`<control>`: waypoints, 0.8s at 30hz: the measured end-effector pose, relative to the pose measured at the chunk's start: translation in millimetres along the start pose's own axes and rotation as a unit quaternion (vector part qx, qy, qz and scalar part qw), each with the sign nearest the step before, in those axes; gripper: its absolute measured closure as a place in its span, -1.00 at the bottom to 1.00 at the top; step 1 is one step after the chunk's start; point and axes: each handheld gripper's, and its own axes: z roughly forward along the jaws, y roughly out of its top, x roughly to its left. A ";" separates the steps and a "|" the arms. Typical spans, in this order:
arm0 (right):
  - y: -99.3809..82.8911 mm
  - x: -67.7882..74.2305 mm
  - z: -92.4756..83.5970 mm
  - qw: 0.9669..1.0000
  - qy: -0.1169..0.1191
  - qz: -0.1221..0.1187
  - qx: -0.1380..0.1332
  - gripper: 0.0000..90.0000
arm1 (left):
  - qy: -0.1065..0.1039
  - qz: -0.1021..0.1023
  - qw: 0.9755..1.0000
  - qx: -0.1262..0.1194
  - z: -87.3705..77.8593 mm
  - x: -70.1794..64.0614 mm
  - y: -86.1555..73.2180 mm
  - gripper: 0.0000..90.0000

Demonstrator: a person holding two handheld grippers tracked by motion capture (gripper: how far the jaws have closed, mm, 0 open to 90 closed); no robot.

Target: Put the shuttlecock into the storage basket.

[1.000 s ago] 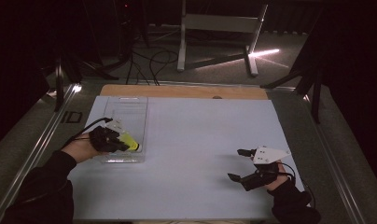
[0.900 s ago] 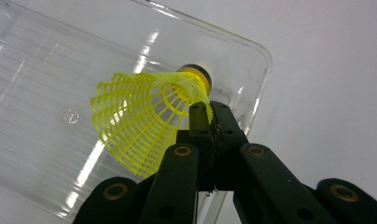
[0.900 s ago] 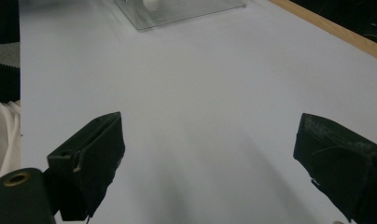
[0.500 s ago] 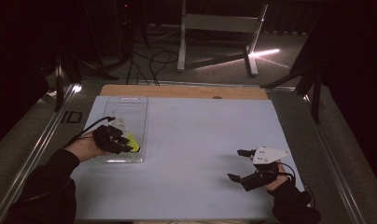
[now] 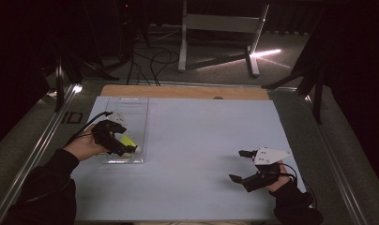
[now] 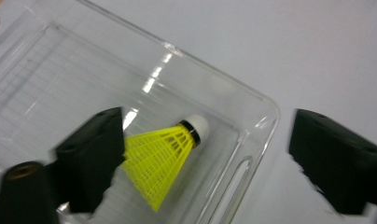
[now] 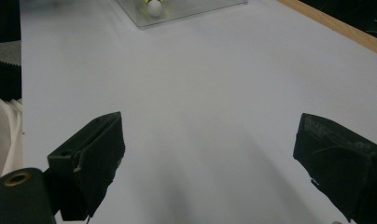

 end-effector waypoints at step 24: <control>-0.5 0.1 -2.1 1.000 -0.001 0.005 -0.004 -0.80 | -0.040 0.021 0.998 -0.035 -1.8 -16.0 25.7 -1.00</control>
